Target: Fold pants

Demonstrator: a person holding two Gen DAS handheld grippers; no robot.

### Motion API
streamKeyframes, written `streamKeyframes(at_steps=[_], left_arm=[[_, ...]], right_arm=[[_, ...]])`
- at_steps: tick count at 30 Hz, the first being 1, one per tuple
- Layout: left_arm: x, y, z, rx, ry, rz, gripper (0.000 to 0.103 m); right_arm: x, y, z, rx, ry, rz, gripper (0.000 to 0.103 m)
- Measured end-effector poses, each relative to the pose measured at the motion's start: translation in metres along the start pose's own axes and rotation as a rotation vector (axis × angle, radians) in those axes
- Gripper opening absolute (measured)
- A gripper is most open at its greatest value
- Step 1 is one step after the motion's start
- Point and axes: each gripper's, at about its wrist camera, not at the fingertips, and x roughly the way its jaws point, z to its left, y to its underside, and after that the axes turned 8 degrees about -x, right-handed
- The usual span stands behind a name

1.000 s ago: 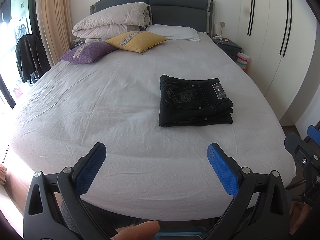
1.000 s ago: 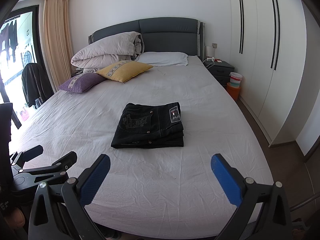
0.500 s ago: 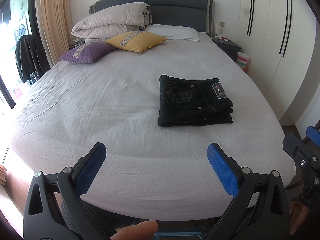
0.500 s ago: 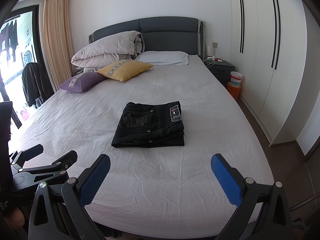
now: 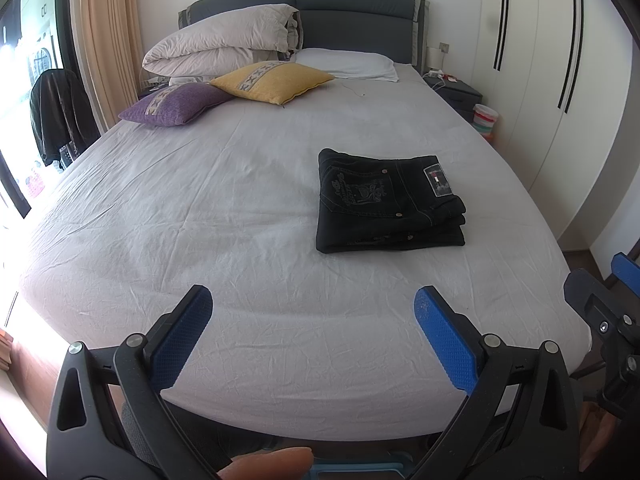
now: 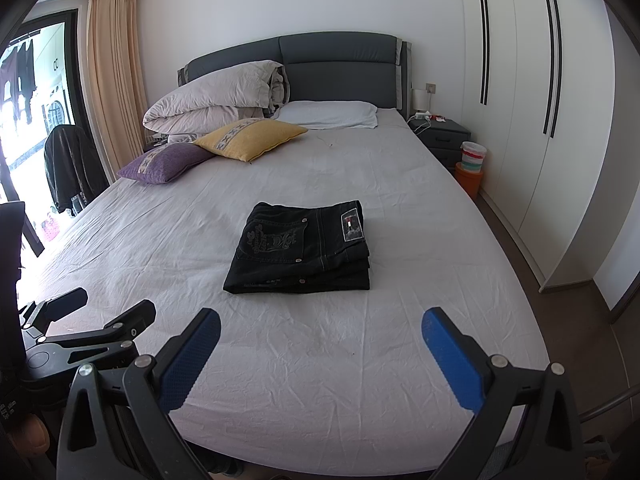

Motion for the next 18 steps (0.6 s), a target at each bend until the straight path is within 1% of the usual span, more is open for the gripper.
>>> streamKeyframes(at_steps=[18], left_arm=[[0.0002,0.0001,0.0006,0.001,0.0,-0.001,0.103]], right_arm=[[0.0008,-0.0036,-0.0031,-0.001,-0.002,0.002,0.103]])
